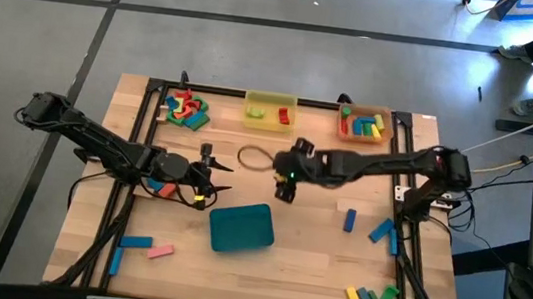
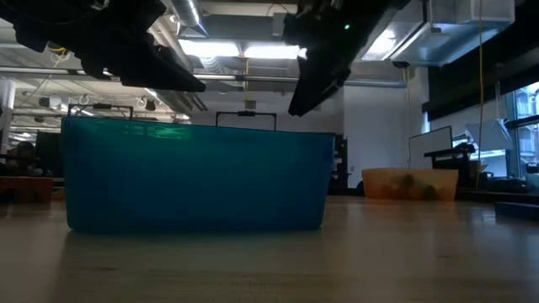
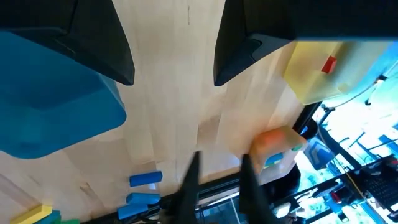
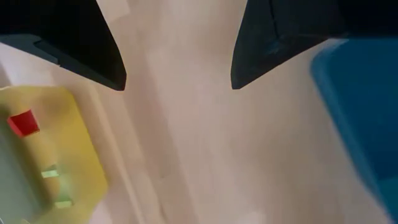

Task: Sort blocks by size
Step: Put the green arch block into the yellow bin

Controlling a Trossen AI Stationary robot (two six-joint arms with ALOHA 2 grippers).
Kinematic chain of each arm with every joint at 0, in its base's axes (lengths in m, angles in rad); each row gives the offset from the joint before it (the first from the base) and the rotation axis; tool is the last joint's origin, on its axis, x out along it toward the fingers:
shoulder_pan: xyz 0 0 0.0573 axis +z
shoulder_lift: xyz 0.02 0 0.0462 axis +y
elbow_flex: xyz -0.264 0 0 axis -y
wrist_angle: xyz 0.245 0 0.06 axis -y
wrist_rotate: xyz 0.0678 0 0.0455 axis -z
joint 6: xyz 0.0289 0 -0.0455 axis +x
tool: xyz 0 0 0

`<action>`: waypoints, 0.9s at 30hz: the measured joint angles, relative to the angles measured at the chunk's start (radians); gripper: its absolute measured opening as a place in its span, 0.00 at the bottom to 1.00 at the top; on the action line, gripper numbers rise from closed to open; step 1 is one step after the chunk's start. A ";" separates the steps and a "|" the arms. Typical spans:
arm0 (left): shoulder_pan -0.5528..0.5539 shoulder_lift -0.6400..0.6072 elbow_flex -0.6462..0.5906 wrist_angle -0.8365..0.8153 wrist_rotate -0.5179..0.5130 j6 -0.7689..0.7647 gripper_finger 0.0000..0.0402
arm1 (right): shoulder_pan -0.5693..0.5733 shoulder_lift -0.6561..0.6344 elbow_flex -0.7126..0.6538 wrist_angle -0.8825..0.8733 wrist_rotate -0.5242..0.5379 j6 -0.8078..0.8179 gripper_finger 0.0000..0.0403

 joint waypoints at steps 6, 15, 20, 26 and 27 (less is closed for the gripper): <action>0.019 0.000 0.000 -0.001 -0.059 -0.061 0.51 | 0.090 0.000 -0.063 -0.034 0.085 0.066 0.72; 0.225 -0.001 0.204 -0.423 -0.092 -0.207 0.51 | 0.132 -0.016 -0.266 0.022 0.169 0.221 0.72; 0.450 0.001 0.291 -0.575 -0.092 -0.258 0.51 | 0.131 -0.056 -0.410 0.147 0.205 0.317 0.72; 0.755 0.008 0.322 -0.611 -0.050 -0.294 0.51 | 0.130 -0.068 -0.560 0.351 0.257 0.360 0.72; 0.802 0.017 0.324 -0.606 -0.024 -0.307 0.51 | 0.130 -0.068 -0.576 0.395 0.269 0.360 0.72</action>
